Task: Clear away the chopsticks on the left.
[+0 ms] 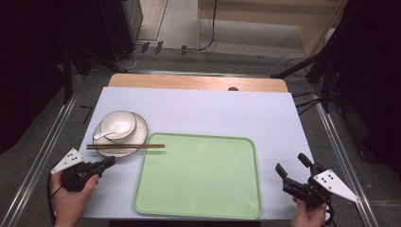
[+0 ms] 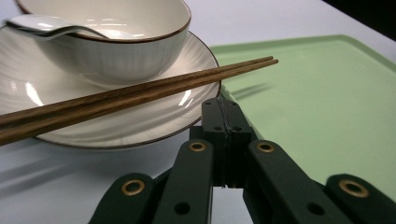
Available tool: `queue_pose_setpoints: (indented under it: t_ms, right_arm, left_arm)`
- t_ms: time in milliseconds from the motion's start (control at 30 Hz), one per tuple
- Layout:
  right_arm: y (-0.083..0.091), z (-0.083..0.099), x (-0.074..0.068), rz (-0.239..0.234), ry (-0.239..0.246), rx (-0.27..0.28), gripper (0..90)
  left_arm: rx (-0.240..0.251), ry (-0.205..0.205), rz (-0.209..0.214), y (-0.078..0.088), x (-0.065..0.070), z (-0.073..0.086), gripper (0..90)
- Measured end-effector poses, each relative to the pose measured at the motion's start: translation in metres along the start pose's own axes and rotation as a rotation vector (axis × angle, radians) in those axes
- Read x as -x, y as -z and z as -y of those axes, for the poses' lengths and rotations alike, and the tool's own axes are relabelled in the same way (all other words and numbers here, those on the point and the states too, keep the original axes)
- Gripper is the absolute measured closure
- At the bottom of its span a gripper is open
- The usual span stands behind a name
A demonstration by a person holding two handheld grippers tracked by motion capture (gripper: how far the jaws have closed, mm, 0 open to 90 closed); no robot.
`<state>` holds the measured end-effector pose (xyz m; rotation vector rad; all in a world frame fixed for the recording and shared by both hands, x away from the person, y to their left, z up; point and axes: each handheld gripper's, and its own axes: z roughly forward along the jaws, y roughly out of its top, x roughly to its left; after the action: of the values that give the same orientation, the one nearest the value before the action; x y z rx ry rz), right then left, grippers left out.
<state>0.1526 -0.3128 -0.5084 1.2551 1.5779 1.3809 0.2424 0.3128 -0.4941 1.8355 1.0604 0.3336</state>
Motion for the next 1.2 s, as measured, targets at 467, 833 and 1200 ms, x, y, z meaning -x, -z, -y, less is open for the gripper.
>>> queue_pose_setpoints:
  t_ms: [467,833,1200]
  right_arm:
    - [0.000,-0.001,-0.006,-0.001,0.013,-0.002,13.0]
    - [-0.001,0.001,-0.004,-0.003,0.007,-0.015,13.0]
    - [-0.003,0.003,-0.005,-0.006,0.002,-0.026,13.0]
  left_arm:
    - [-0.088,-0.024,-0.016,-0.053,0.016,-0.023,90.0]
    - [-0.116,-0.043,-0.043,-0.079,0.019,-0.032,90.0]
    - [-0.135,-0.082,-0.099,-0.094,0.017,-0.045,90.0]
